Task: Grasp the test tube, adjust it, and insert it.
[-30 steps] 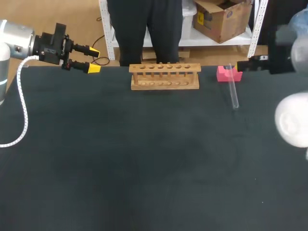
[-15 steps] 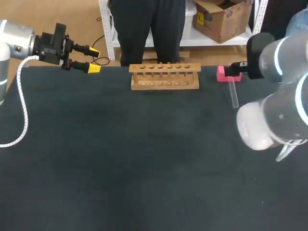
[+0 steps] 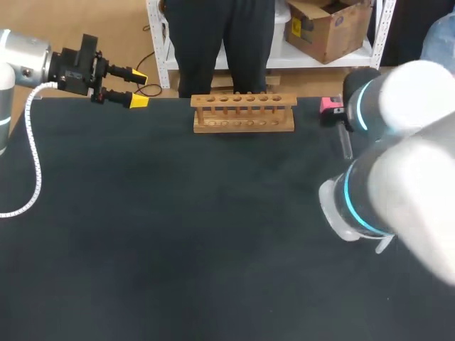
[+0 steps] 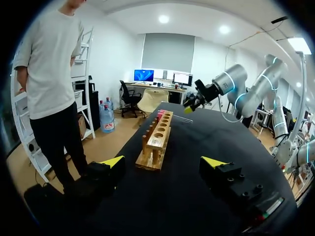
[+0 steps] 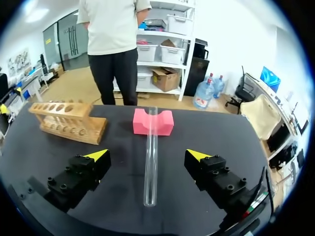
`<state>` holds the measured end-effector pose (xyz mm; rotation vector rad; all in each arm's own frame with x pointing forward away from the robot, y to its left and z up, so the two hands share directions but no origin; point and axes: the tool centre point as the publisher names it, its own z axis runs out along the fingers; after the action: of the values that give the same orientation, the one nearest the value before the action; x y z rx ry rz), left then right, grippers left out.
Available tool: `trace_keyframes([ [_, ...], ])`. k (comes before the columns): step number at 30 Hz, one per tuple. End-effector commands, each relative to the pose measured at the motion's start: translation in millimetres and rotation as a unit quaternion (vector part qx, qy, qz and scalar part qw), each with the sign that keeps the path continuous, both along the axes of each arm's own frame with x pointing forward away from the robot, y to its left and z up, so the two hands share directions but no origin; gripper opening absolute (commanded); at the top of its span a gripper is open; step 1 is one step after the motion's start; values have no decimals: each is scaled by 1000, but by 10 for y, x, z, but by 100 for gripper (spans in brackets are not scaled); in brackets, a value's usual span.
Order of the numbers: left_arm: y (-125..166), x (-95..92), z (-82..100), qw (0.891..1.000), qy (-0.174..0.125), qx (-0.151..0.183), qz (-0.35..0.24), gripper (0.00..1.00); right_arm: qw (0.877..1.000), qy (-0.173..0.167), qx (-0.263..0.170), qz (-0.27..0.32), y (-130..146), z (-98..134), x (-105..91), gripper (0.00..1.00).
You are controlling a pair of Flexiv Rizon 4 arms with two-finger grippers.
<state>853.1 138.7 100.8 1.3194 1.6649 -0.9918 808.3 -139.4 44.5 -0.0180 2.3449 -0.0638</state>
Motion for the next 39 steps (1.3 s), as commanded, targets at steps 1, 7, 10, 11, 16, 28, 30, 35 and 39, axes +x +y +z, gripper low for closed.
trace_keyframes([
  [1, -6, -31, 0, 1000, -2, 0, 3, 100, 995, -6, -79, -68, 26, -100, 85, 100],
  [7, -6, -31, 0, 1000, -2, 0, 3, 100, 998, 0, -50, -32, 35, -179, 121, 100],
  [10, -6, -31, 0, 1000, -2, 0, 3, 100, 999, 6, -45, -22, 33, -221, 131, 100],
  [11, -6, -31, 0, 1000, -2, 0, 3, 100, 999, 7, -41, -18, 33, -237, 135, 100],
  [16, -6, -31, 0, 1000, -2, 0, 3, 100, 1000, 12, -8, 24, 65, -287, 142, 100],
  [28, -6, -31, 0, 1000, -2, 0, 3, 100, 998, 22, 35, 51, -13, -355, 205, 100],
  [30, -6, -31, 0, 1000, -2, 0, 3, 100, 998, 23, 38, 55, -16, -364, 214, 100],
  [35, -6, -31, 0, 1000, -2, 0, 3, 100, 996, 29, 48, 66, -14, -405, 231, 100],
  [39, -6, -31, 0, 1000, -2, 0, 3, 100, 995, 32, 57, 72, -21, -439, 248, 100],
])
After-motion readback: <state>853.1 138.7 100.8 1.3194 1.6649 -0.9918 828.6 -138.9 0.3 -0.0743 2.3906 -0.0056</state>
